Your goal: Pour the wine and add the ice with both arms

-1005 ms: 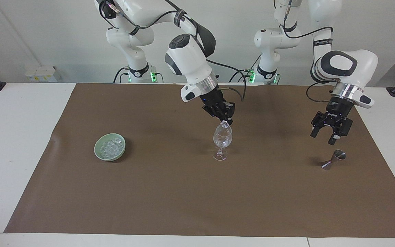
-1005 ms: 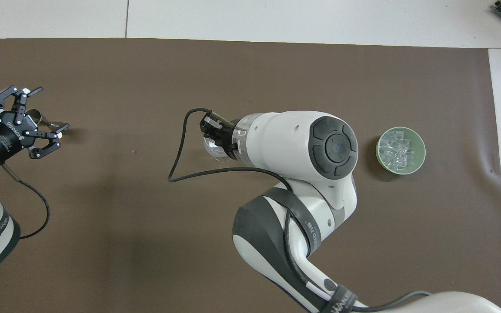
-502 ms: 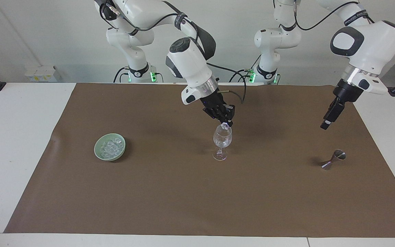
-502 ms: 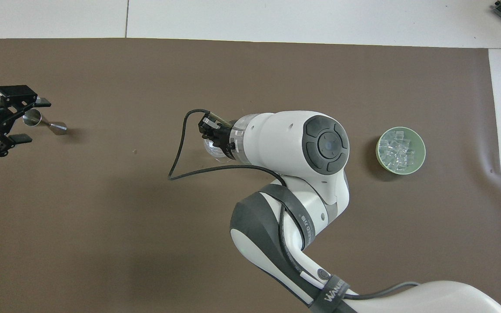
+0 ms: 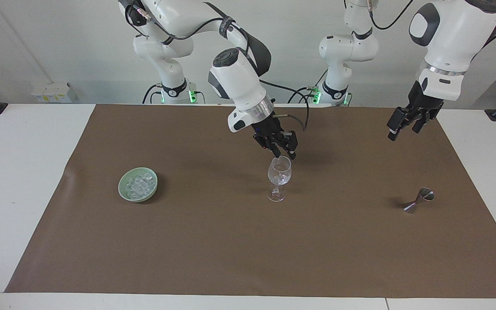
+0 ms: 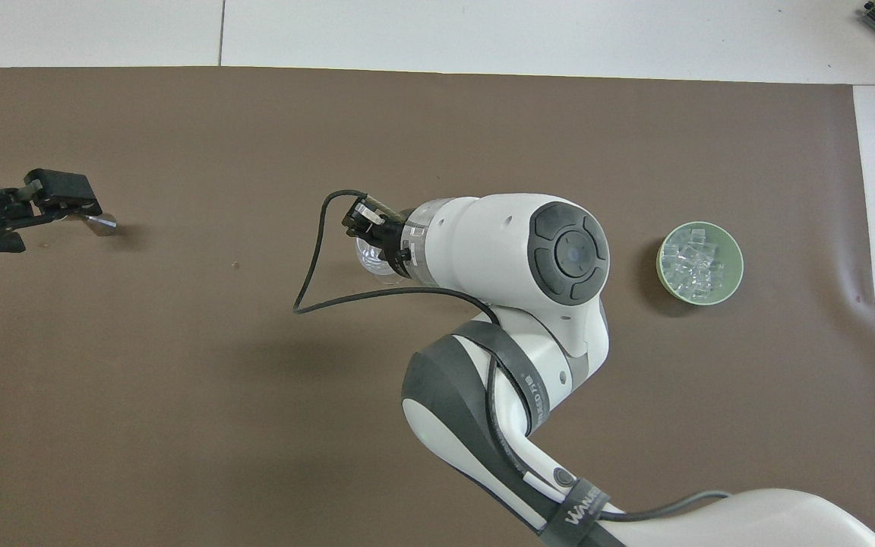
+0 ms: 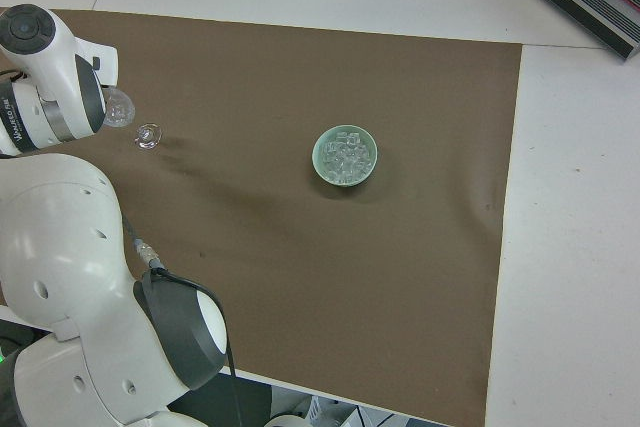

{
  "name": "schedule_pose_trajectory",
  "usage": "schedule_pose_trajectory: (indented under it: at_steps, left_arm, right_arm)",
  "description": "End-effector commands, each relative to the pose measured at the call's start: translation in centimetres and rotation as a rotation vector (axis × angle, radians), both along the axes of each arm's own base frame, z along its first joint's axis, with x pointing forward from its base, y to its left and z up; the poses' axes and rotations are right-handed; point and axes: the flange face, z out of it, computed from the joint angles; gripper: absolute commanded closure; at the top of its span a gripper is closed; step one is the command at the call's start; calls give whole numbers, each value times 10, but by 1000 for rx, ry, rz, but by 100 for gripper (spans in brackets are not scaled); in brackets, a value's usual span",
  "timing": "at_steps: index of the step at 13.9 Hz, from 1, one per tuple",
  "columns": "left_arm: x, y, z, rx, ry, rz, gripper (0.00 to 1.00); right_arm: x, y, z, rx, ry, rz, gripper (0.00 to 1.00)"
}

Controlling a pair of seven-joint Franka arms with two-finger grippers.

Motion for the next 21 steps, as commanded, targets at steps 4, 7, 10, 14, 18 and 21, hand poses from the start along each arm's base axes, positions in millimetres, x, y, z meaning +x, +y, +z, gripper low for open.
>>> schedule_pose_trajectory:
  at_steps: [4, 7, 10, 14, 18, 21]
  left_arm:
    - [-2, 2, 21, 176, 60, -374, 0]
    - [-6, -8, 29, 141, 33, -365, 0]
    - [-9, -7, 30, 59, 38, -351, 0]
    - [-10, -2, 28, 60, 54, -346, 0]
    - [-10, 1, 28, 64, 52, -349, 0]
    - [-7, 9, 18, 57, 95, -335, 0]
  right_arm:
    - [7, -16, 14, -92, -104, 28, 0]
    - [12, -53, 33, -281, -159, 67, 0]
    - [24, -95, 50, -394, -193, 104, 0]
    - [29, -166, 79, -521, -170, 148, 0]
    - [30, -236, 94, -604, -101, 227, 0]
    - [21, -275, 111, -629, -64, 254, 0]
